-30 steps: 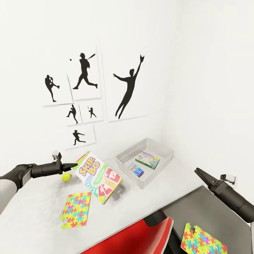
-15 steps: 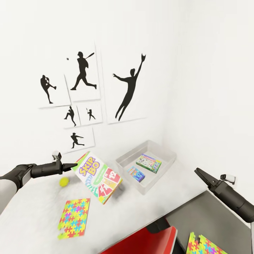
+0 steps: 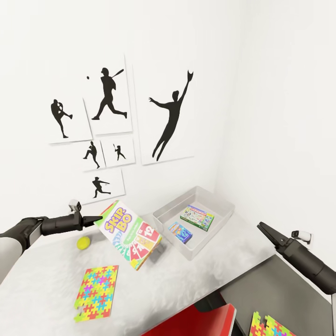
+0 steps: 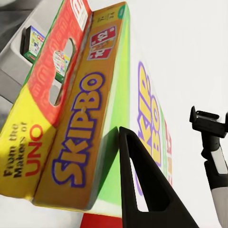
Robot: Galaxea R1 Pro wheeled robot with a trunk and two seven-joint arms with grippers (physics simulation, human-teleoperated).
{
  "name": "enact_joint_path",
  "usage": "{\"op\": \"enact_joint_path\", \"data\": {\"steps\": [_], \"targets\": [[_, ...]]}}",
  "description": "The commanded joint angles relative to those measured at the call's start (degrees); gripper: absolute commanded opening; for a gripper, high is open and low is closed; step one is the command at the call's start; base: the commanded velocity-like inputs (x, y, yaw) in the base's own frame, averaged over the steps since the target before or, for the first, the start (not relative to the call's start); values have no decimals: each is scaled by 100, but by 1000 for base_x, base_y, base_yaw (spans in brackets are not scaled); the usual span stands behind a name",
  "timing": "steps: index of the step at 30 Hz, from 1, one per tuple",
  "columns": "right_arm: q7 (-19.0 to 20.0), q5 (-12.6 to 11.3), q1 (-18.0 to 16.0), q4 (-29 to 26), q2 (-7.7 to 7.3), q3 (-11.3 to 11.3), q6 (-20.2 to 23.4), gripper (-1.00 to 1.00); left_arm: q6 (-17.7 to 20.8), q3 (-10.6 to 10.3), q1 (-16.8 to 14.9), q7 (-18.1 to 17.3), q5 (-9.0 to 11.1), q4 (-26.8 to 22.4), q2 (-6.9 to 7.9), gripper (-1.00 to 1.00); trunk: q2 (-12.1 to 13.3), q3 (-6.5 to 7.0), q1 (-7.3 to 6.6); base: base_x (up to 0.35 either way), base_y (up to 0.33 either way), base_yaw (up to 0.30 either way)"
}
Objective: Put all the toys in the child's room - the three board games (two on the bed and one on the table), the two jigsaw puzzles on the table, and the tennis ball on the table - inside the toy box on the table in the child's room.
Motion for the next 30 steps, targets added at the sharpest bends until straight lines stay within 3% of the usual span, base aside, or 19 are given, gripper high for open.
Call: {"op": "enact_joint_path", "data": {"steps": [1, 9, 10, 13, 14, 15, 19, 25, 28, 30], "targets": [[3, -9, -6, 0, 1, -1, 16, 100, 59, -42, -6, -22, 39, 0, -1, -100, -13, -13, 4, 0, 0, 0], [-14, -3, -6, 8, -6, 160, -212, 100, 121, -2, -17, -22, 41, -12, -90, -100, -13, -13, 4, 0, 0, 0], [-14, -3, -6, 8, -6, 168, -215, 100, 163, 3, -35, -22, 43, -41, -165, -100, -13, -13, 4, 0, 0, 0], [-14, -3, -6, 7, -4, 177, -226, 100, 545, 8, -72, -22, 23, -381, -577, -100, -13, -13, 4, 0, 0, 0], [-14, -3, -6, 6, -4, 178, -227, 100, 641, 9, -74, -22, 23, -479, -640, -100, -13, -13, 4, 0, 0, 0], [-14, -3, -6, 7, -5, 178, -229, 100, 982, 21, -79, 64, 24, -864, -792, -100, -13, -13, 4, 0, 0, 0], [-10, -8, -6, 12, -48, 142, -229, 100, 2021, 49, -84, 715, 29, -1987, -1102, -100, -13, -13, 4, 0, 0, 0], [7, -35, -6, 25, -98, 104, -222, 100, 2381, 88, -103, 1870, 43, -2420, -1761, -100, -13, -13, 4, 0, 0, 0], [20, -43, -6, 26, -105, 84, -222, 100, 2379, 351, -109, 2440, 46, -2448, -2054, -100, -13, -13, 4, 0, 0, 0], [26, -45, -6, 29, -107, 11, -222, 100, 2353, 724, -110, 3004, 47, -2457, -2289, -100, -13, -13, 4, 0, 0, 0]]}}
